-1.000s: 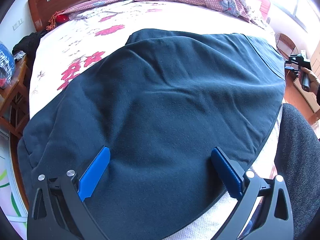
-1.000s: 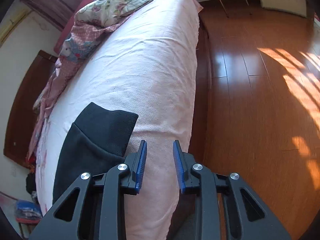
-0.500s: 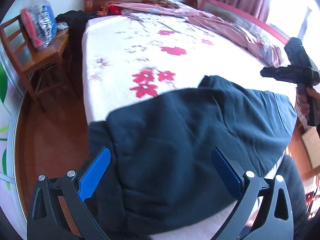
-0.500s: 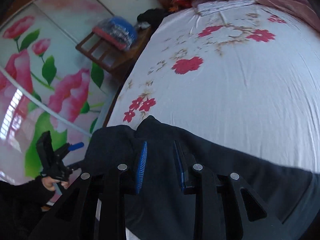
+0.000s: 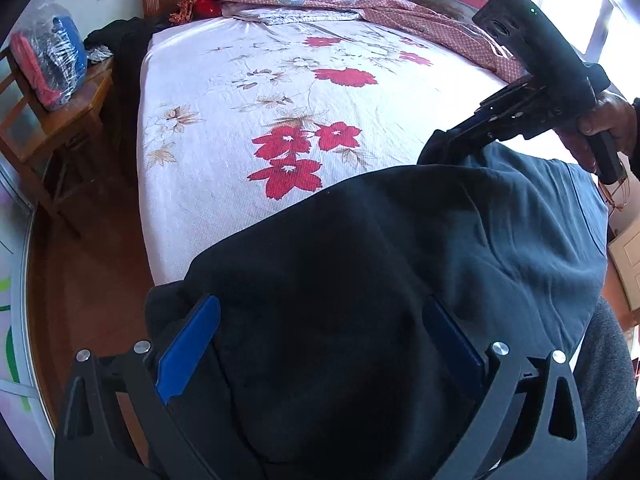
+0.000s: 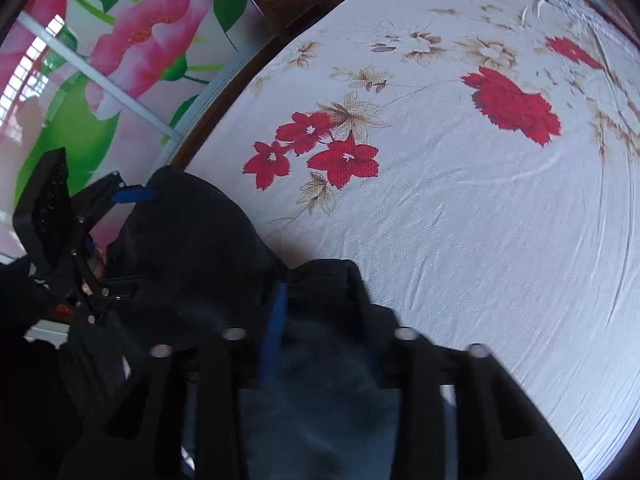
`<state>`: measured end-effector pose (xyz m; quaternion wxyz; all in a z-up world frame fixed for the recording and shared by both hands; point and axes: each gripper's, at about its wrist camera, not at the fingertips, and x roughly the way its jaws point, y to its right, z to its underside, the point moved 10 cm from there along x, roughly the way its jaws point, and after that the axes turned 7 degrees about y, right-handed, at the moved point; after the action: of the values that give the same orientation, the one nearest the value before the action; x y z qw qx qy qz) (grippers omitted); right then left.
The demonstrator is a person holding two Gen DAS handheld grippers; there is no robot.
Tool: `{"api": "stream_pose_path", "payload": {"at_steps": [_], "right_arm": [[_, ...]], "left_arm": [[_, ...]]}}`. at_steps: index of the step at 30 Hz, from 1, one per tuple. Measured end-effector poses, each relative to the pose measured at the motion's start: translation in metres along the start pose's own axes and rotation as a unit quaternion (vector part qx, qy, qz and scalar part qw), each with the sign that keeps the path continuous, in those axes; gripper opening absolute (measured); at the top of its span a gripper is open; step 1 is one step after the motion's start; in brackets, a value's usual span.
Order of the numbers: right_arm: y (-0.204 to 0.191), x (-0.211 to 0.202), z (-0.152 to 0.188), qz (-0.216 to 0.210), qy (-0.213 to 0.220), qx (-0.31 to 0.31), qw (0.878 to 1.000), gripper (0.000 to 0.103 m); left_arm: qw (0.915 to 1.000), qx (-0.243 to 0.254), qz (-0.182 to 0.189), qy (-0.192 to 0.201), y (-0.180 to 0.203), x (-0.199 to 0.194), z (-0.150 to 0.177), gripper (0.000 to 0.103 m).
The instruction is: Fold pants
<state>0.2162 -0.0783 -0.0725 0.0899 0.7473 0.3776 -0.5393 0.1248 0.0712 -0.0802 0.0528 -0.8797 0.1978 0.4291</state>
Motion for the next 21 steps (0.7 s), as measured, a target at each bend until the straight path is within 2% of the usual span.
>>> {"api": "stream_pose_path", "payload": {"at_steps": [3,5,7,9,11,13,14,15,16,17,19,21], "right_arm": [[0.0,-0.009,-0.002,0.046,0.01,-0.018,0.999,0.007],[0.01,-0.027,-0.016,0.06,0.048,0.006,0.997,0.007],[0.018,-0.038,-0.027,0.065,0.081,0.017,0.994,0.007],[0.026,-0.029,-0.03,0.075,0.092,0.031,0.992,0.007],[0.036,-0.008,-0.029,0.081,0.095,0.035,0.992,0.007],[0.049,0.023,-0.017,0.068,0.081,0.08,0.991,0.011],[0.054,0.027,-0.015,0.063,0.092,0.103,0.988,0.022],[0.057,0.02,-0.016,0.058,0.116,0.117,0.985,0.033],[0.06,0.008,-0.017,0.054,0.137,0.136,0.98,0.036],[0.063,-0.009,-0.017,0.047,0.161,0.156,0.973,0.036],[0.072,-0.051,-0.013,0.06,0.204,0.174,0.961,0.036],[0.081,-0.09,0.005,0.068,0.236,0.202,0.948,0.038]], "left_arm": [[0.9996,0.024,-0.016,0.003,0.001,0.002,0.005,0.101],[0.9993,0.028,-0.026,0.004,0.0,0.003,0.008,0.101],[0.9997,0.006,-0.024,0.009,-0.003,0.0,0.007,0.101],[0.9996,-0.02,-0.019,0.011,-0.006,-0.002,0.007,0.101],[0.9992,-0.017,-0.036,0.01,-0.008,0.0,0.008,0.101],[0.9986,-0.005,-0.052,0.011,-0.009,0.003,0.011,0.101],[0.9983,-0.004,-0.057,0.012,-0.009,0.004,0.011,0.101],[0.9984,-0.01,-0.053,0.014,-0.011,0.004,0.012,0.101],[0.9983,-0.016,-0.054,0.015,-0.014,0.003,0.012,0.101],[0.9982,-0.022,-0.055,0.013,-0.016,0.002,0.011,0.101],[0.9982,-0.021,-0.057,0.004,-0.017,0.001,0.01,0.101],[0.997,-0.022,-0.074,-0.005,-0.016,-0.004,0.007,0.101]]}}
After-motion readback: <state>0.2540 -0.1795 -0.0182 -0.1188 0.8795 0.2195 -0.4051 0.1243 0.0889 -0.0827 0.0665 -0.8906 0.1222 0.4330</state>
